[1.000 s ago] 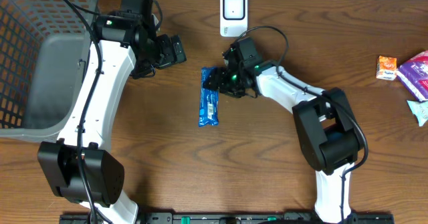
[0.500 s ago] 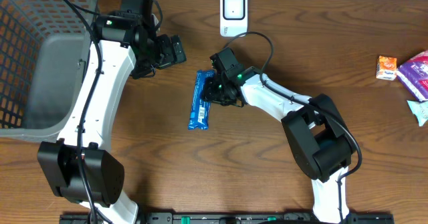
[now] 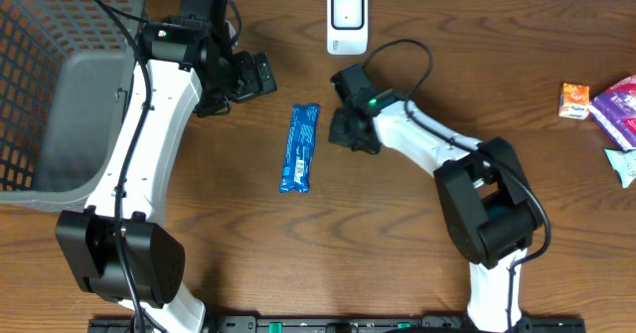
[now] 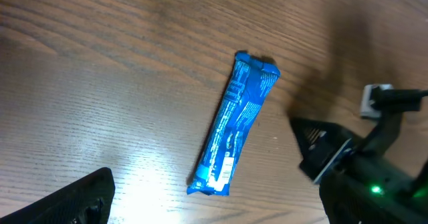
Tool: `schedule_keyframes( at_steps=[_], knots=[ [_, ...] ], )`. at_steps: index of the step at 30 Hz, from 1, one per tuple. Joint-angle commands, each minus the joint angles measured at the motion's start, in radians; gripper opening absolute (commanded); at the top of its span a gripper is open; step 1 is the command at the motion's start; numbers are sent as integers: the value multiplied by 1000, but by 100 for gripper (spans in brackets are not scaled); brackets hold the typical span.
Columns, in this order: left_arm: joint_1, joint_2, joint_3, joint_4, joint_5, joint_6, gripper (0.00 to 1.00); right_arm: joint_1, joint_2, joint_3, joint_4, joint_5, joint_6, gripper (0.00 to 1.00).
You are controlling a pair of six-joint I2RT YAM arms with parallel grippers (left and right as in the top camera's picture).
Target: Scan the item barcode
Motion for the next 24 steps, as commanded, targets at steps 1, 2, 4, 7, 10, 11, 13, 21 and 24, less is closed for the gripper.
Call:
schedule_keyframes(
  at_steps=[1,2,4,7,10,11,13,21,24],
  knots=[
    [3,2,5,-2,-14,10,98,-52,34,-29,50,-182,-145,1],
    [3,2,5,-2,-14,10,98,-62,34,-29,98,-311,-195,1],
    [3,2,5,-2,-14,10,98,-68,34,-29,190,-515,-226,1],
    [3,2,5,-2,-14,10,98,-55,34,-29,294,-621,-190,1],
    [3,2,5,-2,-14,10,98,-25,34,-29,343,-613,-122,1],
    [3,2,5,-2,-14,10,98,-15,34,-29,349,-612,-107,1],
    [3,2,5,-2,-14,10,98,-4,34,-29,352,-612,-82,1],
    [3,2,5,-2,-14,10,98,8,35,-29,374,-607,57,1],
    [3,2,5,-2,-14,10,98,21,35,-29,375,-572,69,2]
  ],
)
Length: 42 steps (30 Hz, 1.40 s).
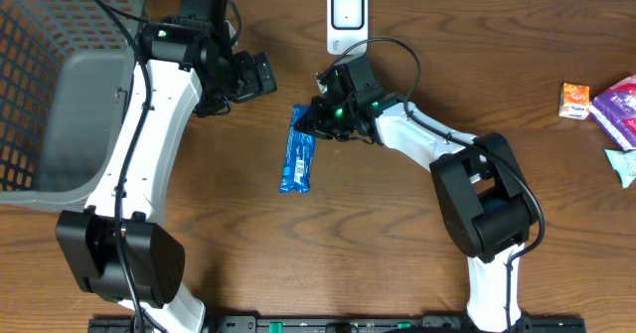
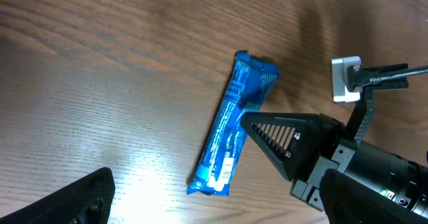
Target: Scan the item barcode
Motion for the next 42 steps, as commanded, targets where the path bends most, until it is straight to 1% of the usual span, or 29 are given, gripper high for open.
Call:
schedule_keyframes(
  at_steps=[1,8,11,15,24,29,31,34,38,42],
  knots=[
    [3,2,5,-2,-14,10,98,22,7,-4,2,27,67,2],
    [3,2,5,-2,-14,10,98,78,12,-5,18,83,184,2],
    [3,2,5,-2,-14,10,98,95,12,-5,50,90,193,2],
    [3,2,5,-2,-14,10,98,111,13,-6,39,146,230,1],
    [3,2,5,-2,-14,10,98,114,21,-6,5,204,230,2],
    [3,2,5,-2,-14,10,98,114,70,-6,6,205,239,2],
    [3,2,5,-2,-14,10,98,114,92,-6,9,210,215,1],
    [3,2,5,-2,-14,10,98,107,98,-6,-19,256,112,1],
    [3,2,5,-2,-14,10,98,83,73,-6,-116,355,68,1],
    [3,2,5,-2,-14,10,98,36,9,-6,-234,466,3,1]
  ],
)
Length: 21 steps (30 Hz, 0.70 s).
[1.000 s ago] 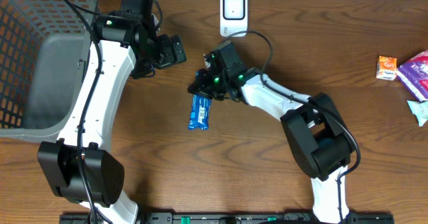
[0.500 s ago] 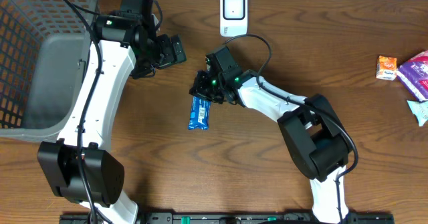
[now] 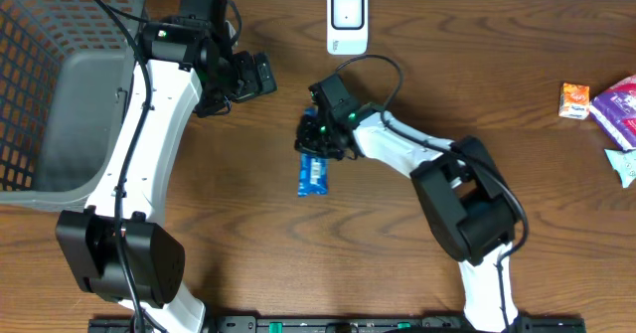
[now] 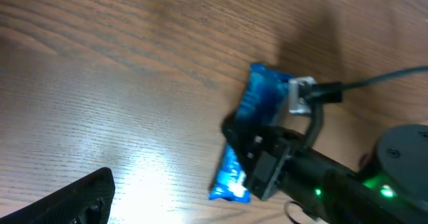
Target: Scan the item barcode
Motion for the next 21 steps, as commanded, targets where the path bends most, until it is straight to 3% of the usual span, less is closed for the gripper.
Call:
schedule_keyframes(
  at_steps=[1,7,11,13,16,17,21],
  knots=[
    [3,2,5,-2,-14,10,98,-59,-40,-21,-77,219,-104,1],
    [3,2,5,-2,-14,9,98,-121,-198,-21,-255,489,-206,1],
    [3,2,5,-2,-14,10,98,-151,-294,-21,-315,540,-247,5],
    [3,2,5,-2,-14,10,98,-156,-323,-21,-327,509,-247,20],
    [3,2,5,-2,-14,10,98,-160,-341,-21,-356,444,-246,76],
    [3,2,5,-2,-14,10,98,-162,-341,-21,-372,413,-237,82],
    [3,2,5,-2,-14,10,98,-159,-330,-30,-454,309,-122,82]
  ],
)
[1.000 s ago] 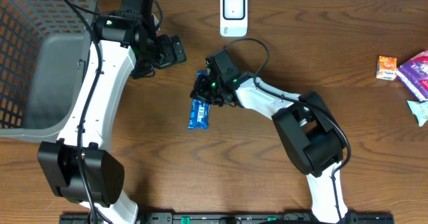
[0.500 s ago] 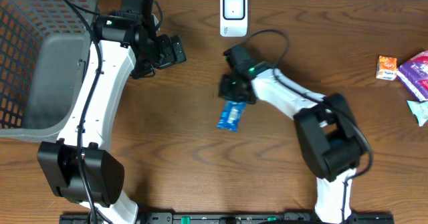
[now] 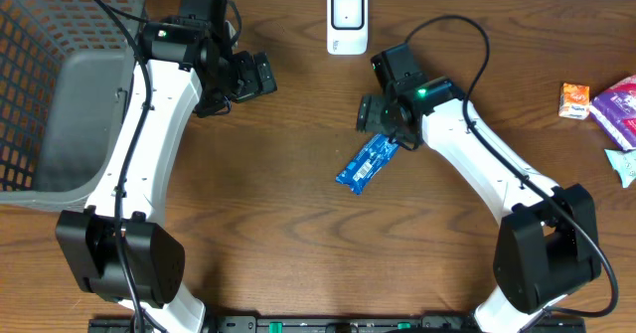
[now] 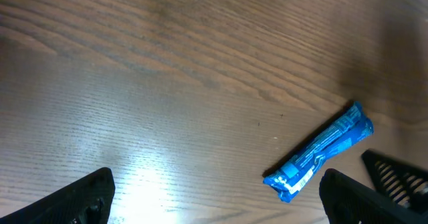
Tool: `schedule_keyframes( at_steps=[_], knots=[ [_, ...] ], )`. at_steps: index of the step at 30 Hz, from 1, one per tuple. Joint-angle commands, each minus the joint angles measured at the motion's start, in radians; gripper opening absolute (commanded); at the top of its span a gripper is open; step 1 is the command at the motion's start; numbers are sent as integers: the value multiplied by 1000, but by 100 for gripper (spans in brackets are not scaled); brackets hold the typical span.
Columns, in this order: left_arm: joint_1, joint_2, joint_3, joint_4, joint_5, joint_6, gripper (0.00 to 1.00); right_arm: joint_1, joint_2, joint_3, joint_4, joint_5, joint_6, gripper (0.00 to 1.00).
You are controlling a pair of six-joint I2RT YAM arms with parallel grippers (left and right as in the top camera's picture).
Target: Scan the item barcode
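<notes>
The blue snack bar [image 3: 366,164] lies flat on the wooden table, slanted from lower left to upper right; the left wrist view shows it too [image 4: 319,152]. My right gripper [image 3: 386,129] hovers at its upper right end, jaws spread; one latticed finger [image 4: 396,170] shows just apart from the bar. The white scanner [image 3: 345,20] stands at the table's back edge, beyond the bar. My left gripper [image 3: 260,75] hangs open well left of the bar, both its fingers [image 4: 73,200] empty.
A grey mesh basket [image 3: 60,75] fills the left side. At the far right lie an orange packet [image 3: 574,101], a purple packet [image 3: 616,109] and a pale wrapper [image 3: 626,164]. The right arm's cable loops above the bar.
The bar was under my right gripper left of centre; it now lies slanted further right, and the gripper's visible finger is off it. The right arm has swung right. Left arm unchanged.
The bar first lay nearly lengthwise mid-table with my open right gripper to its right. The gripper then reached the bar's far end, then covered its upper part with the bar shifted. Now the bar rests turned diagonal, closer to the right arm.
</notes>
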Motion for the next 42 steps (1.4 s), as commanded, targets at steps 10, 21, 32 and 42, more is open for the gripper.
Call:
schedule_keyframes(
  at_steps=[10,21,32,42],
  knots=[
    [3,2,5,-2,-14,10,98,15,11,-214,119,-100,295,79],
    [3,2,5,-2,-14,10,98,-11,11,-395,414,-90,333,49],
    [3,2,5,-2,-14,10,98,-44,11,-393,458,6,264,1],
    [3,2,5,-2,-14,10,98,-64,-84,-252,302,188,14,1]
  ],
)
